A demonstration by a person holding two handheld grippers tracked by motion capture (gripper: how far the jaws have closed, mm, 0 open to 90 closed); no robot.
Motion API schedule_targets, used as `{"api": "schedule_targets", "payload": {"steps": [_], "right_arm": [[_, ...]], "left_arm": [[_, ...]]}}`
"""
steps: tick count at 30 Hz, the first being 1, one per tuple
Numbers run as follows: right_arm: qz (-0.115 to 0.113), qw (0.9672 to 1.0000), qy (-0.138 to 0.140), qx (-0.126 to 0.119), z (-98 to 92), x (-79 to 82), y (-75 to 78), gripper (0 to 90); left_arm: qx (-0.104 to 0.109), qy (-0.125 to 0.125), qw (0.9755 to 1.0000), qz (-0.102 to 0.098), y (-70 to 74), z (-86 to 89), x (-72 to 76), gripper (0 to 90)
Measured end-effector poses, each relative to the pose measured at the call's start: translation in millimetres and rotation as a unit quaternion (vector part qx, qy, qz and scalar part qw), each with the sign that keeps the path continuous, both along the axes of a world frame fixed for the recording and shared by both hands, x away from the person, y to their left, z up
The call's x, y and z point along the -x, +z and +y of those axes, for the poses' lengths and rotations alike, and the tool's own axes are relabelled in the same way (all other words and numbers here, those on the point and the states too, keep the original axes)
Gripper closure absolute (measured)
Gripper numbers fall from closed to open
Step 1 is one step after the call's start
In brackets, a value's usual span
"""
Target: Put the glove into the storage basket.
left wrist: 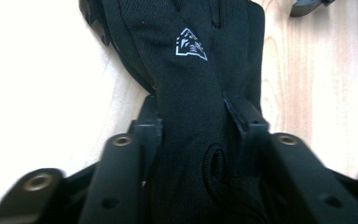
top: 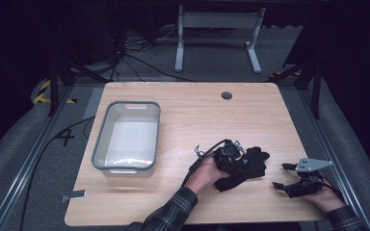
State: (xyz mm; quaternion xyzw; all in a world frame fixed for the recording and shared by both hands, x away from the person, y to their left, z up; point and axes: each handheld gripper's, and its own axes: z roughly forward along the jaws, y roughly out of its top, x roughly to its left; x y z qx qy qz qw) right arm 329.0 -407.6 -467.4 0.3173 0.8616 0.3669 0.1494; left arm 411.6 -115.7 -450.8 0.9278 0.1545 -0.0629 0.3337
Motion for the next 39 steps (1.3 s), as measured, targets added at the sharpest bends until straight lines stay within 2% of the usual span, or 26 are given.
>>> {"api": "schedule_targets", "payload": {"steps": [6, 11, 15, 17, 21, 29, 32, 39], "right_arm": [[0.000, 1.0000, 0.000, -0.001, -0.1, 0.1, 0.0, 13.1], [0.000, 1.0000, 0.000, -0.001, -0.1, 0.2, 0.0, 13.1], [0.000, 1.0000, 0.000, -0.001, -0.1, 0.2, 0.0, 13.1], [0.000, 1.0000, 0.001, -0.001, -0.3, 0.0, 0.0, 13.1], [0.000, 1.0000, 0.002, -0.001, -0.4, -0.1, 0.0, 13.1], [0.000, 1.0000, 0.003, 0.000, -0.5, -0.3, 0.0, 13.1], [0.000, 1.0000, 0.003, 0.000, -0.5, -0.4, 0.0, 13.1], [0.001, 1.0000, 0.002, 0.000, -0.3, -0.3, 0.0, 12.6]], "left_arm": [[-0.006, 0.006, 1.0000, 0.000, 6.1, 0.9, 1.5, 68.3], [-0.006, 0.018, 0.9998, -0.006, 19.0, 8.8, 2.3, 68.3], [0.005, 0.027, 0.9996, -0.005, 26.5, 14.3, 2.9, 68.1], [0.014, 0.034, 0.9993, -0.011, 34.9, 21.0, 0.3, 68.0], [0.022, 0.044, 0.9988, -0.007, 43.7, 30.2, -2.5, 68.0], [0.029, 0.065, 0.9973, -0.023, 65.2, 50.4, -5.0, 67.9], [0.037, 0.083, 0.9954, -0.031, 76.5, 63.7, -7.3, 67.8], [0.046, 0.103, 0.9929, -0.039, 86.3, 83.4, -9.9, 67.8]]}}
